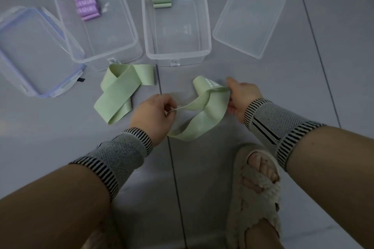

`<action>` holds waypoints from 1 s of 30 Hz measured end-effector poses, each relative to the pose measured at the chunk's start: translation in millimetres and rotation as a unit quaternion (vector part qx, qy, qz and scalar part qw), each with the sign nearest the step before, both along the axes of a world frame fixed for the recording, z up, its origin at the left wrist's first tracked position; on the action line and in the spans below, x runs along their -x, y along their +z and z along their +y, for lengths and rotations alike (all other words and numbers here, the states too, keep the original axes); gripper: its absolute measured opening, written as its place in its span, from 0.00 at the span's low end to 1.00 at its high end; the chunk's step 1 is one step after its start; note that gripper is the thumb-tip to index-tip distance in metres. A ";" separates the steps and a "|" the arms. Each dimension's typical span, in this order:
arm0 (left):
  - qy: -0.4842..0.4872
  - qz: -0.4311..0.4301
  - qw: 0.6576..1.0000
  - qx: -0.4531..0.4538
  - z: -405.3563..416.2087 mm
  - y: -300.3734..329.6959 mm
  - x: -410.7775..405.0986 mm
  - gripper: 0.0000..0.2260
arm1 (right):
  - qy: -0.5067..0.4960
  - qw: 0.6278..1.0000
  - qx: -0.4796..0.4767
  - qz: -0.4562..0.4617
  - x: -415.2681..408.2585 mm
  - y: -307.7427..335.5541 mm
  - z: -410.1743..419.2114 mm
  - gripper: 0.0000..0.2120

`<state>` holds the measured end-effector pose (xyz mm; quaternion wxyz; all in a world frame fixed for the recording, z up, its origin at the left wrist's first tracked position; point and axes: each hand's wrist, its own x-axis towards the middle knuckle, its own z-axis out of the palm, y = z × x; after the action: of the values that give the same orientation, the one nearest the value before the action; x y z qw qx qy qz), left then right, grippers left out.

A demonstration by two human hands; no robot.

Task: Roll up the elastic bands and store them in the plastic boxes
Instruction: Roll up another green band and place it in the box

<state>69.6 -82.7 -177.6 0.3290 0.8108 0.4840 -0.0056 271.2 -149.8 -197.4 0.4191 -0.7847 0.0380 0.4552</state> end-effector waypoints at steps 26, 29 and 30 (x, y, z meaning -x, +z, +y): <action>0.366 -0.095 0.889 0.258 18.2 -9.1 44.6 0.10 | 0.020 0.993 0.007 -0.115 0.0 -10.8 -11.9 0.07; 0.342 -0.092 0.895 0.271 17.6 -13.0 45.3 0.13 | 0.050 0.986 0.006 -0.157 3.0 -9.4 -11.3 0.13; 0.333 -0.081 0.899 0.273 17.5 -14.5 45.6 0.16 | 0.064 0.984 0.007 -0.165 4.0 -8.2 -11.5 0.15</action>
<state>24.0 -65.2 -192.1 0.5580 0.4784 0.6770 0.0379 267.2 -161.3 -205.5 0.3842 -0.8527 -0.0792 0.3451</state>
